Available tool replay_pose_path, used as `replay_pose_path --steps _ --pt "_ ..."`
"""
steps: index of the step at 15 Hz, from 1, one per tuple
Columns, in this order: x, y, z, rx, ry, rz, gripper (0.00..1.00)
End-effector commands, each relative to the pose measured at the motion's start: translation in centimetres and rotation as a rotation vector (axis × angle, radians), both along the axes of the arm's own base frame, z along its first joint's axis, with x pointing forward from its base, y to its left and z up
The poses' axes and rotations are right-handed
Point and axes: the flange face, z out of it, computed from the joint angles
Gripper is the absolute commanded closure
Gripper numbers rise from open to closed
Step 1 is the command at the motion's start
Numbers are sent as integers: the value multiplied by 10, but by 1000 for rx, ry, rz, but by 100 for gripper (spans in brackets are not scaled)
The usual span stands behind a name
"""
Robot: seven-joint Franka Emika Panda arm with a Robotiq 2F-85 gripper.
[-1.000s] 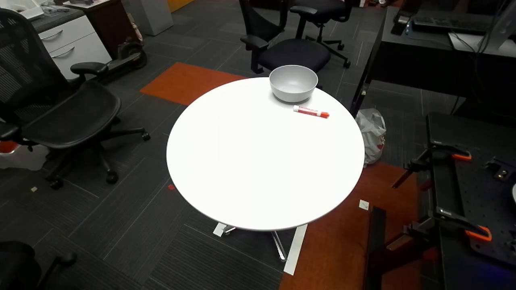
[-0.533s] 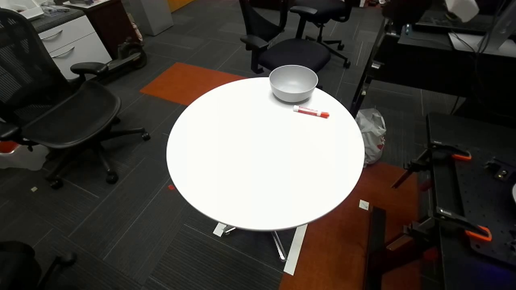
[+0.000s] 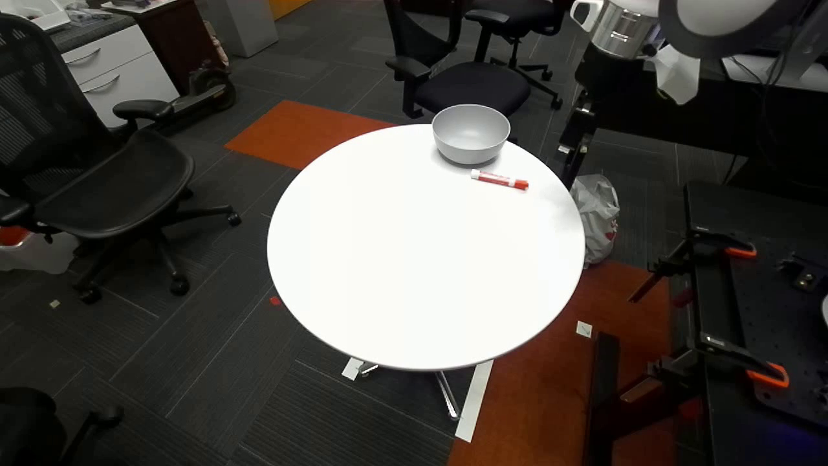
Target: Put the marker in the bowl
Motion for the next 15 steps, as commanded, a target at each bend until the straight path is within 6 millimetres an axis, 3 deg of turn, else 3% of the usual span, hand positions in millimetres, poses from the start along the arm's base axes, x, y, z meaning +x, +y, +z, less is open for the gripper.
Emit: replay_pose_path --steps 1,8,15 --pt "26 -4 -22 16 -1 -40 0" --pt "68 -29 -50 11 25 -60 0" --pt "93 -46 -77 0 50 -51 0"
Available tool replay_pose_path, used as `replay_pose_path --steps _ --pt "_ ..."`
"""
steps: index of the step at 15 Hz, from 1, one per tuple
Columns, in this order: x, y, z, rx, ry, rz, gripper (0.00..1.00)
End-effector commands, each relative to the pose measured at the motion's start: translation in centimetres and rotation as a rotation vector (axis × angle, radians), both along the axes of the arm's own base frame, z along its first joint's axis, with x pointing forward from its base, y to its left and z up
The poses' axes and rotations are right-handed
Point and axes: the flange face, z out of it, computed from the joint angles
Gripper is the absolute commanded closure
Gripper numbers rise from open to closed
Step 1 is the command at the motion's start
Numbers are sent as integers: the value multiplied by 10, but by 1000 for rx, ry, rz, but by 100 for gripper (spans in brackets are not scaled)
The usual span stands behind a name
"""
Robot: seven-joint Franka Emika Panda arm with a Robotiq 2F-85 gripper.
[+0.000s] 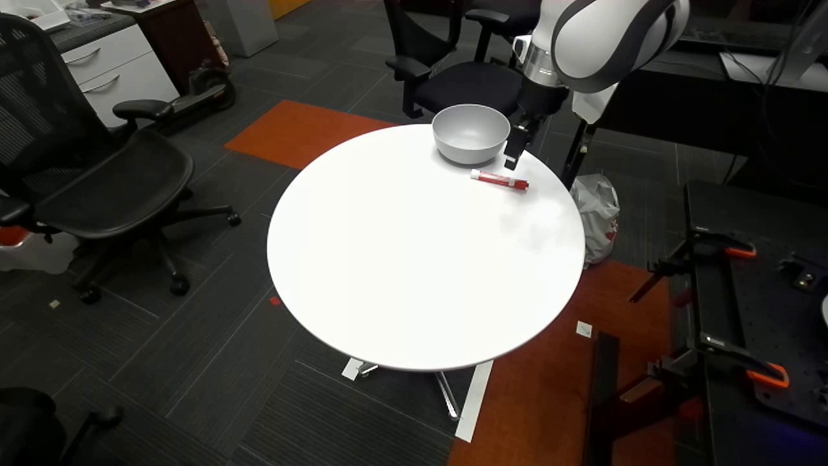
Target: Put the marker in the bowl
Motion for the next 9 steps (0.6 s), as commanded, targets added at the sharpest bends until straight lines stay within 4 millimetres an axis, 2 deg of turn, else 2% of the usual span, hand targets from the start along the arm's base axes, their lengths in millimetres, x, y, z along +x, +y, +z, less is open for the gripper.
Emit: replay_pose_path --steps 1,9 --pt "15 -6 -13 3 19 2 0" --pt "27 -4 -39 0 70 27 0"
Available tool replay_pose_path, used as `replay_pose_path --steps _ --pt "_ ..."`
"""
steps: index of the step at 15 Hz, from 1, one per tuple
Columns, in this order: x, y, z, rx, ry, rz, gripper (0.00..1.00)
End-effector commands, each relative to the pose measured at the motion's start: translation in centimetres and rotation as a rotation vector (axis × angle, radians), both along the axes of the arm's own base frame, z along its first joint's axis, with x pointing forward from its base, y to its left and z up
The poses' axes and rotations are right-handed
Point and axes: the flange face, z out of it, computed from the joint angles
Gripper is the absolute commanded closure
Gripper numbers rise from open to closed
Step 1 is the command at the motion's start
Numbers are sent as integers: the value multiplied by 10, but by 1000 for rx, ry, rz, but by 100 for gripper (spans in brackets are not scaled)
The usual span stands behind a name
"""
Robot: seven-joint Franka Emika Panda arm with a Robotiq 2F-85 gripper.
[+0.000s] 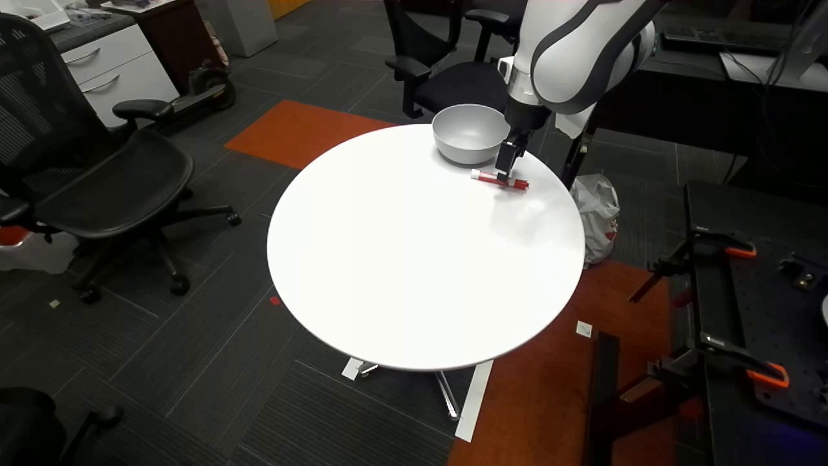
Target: Put the marker in the bowl
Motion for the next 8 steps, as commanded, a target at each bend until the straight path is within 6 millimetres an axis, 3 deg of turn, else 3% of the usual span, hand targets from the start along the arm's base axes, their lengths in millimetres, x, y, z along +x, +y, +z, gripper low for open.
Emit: replay_pose_path --steps 1,2,3,8 --pt "9 -1 -6 2 32 2 0" --pt "11 0 -7 0 35 5 8" --pt "12 0 -8 -3 37 9 26" --pt "16 -1 -11 -4 49 19 65"
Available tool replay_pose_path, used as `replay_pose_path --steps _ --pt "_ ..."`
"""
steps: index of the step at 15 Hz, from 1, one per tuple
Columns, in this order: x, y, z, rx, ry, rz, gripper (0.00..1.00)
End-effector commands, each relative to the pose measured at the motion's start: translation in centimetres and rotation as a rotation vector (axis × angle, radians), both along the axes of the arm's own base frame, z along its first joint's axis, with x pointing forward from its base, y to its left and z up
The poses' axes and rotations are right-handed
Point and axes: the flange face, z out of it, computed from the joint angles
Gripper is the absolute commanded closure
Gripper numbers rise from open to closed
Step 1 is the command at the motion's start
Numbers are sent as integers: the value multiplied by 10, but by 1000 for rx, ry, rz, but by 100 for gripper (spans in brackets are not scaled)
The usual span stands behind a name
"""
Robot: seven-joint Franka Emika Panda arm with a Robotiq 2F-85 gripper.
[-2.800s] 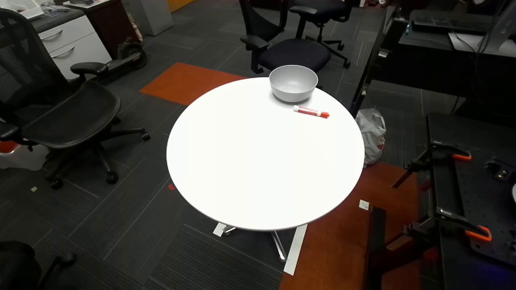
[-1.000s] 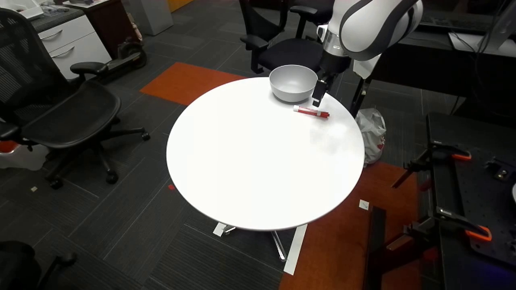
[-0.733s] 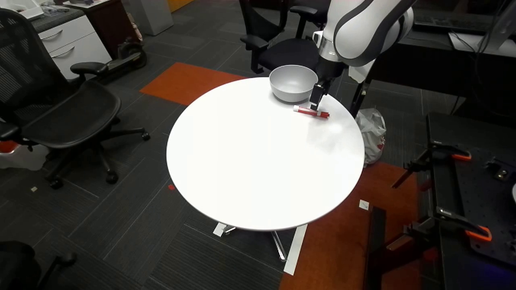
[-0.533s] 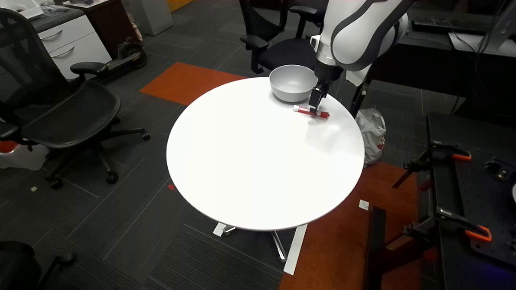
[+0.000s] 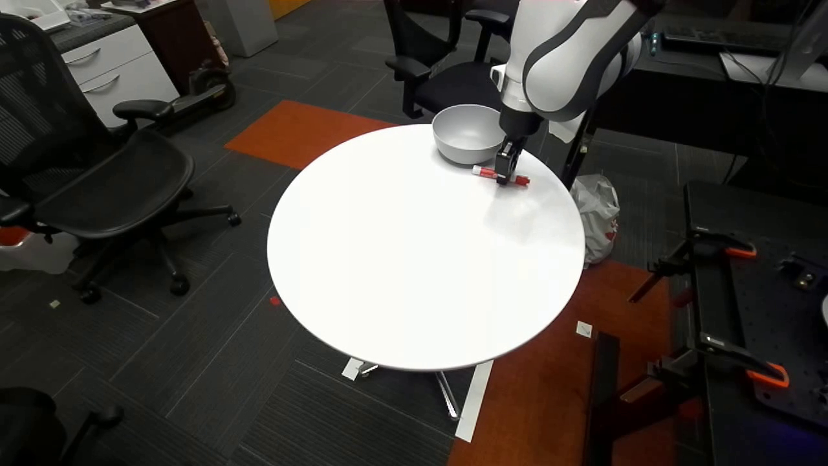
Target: Put the marker in the bowl
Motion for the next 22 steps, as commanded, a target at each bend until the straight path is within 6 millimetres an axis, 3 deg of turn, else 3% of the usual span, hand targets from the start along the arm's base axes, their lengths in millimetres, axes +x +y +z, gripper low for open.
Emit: replay_pose_path --steps 1,4,5,15,22 --pt "8 -1 2 4 24 -13 73" --pt "11 3 4 6 30 -5 95" --pt "12 9 3 3 46 8 97" --pt "28 57 42 -61 33 183 95" --pt "30 59 91 -82 -82 167 95"
